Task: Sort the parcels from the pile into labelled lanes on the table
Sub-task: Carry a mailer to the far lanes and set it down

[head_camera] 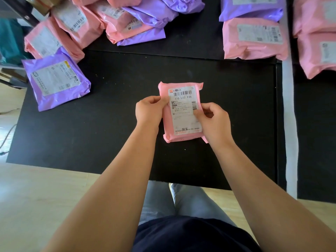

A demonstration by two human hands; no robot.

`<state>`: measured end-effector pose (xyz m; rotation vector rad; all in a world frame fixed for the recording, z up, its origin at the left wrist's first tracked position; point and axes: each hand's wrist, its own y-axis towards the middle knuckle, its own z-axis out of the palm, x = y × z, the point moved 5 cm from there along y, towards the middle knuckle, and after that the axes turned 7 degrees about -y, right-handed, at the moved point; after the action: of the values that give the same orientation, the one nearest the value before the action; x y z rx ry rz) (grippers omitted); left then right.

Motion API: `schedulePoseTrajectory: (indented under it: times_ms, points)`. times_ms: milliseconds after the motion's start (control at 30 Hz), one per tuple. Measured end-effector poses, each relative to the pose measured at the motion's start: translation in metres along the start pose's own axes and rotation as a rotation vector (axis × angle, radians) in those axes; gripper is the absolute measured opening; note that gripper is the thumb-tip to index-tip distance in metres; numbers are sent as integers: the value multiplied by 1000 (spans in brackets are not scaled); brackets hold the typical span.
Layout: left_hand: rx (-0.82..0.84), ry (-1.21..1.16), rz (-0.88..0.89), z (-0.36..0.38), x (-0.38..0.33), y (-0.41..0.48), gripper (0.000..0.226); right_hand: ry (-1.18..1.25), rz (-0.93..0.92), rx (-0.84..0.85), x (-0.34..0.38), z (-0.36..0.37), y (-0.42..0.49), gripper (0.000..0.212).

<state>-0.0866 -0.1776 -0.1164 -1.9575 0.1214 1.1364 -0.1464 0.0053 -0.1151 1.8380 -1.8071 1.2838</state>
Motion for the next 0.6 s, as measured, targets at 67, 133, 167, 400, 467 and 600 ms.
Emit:
schedulePoseTrajectory:
  times_ms: [67,133,167,400,467,600]
  points:
    - [10,2,-23,1,3,-4,14,-3,16,-3,-1,-1,0,19]
    - [27,-8,-53,1,7,-11,21,-2,37,-9,-2,-2,1,17]
    - [40,-10,-62,1,10,-14,23,0,53,-8,-3,-2,2,16]
    - [-4,0,7,-10,-1,-31,7,72,86,70,7,-10,-2,16]
    - [-5,-17,26,-13,-14,-32,12,140,76,84,14,-17,-7,16]
    - [24,-79,3,-16,-32,-37,21,262,87,122,25,-32,-13,15]
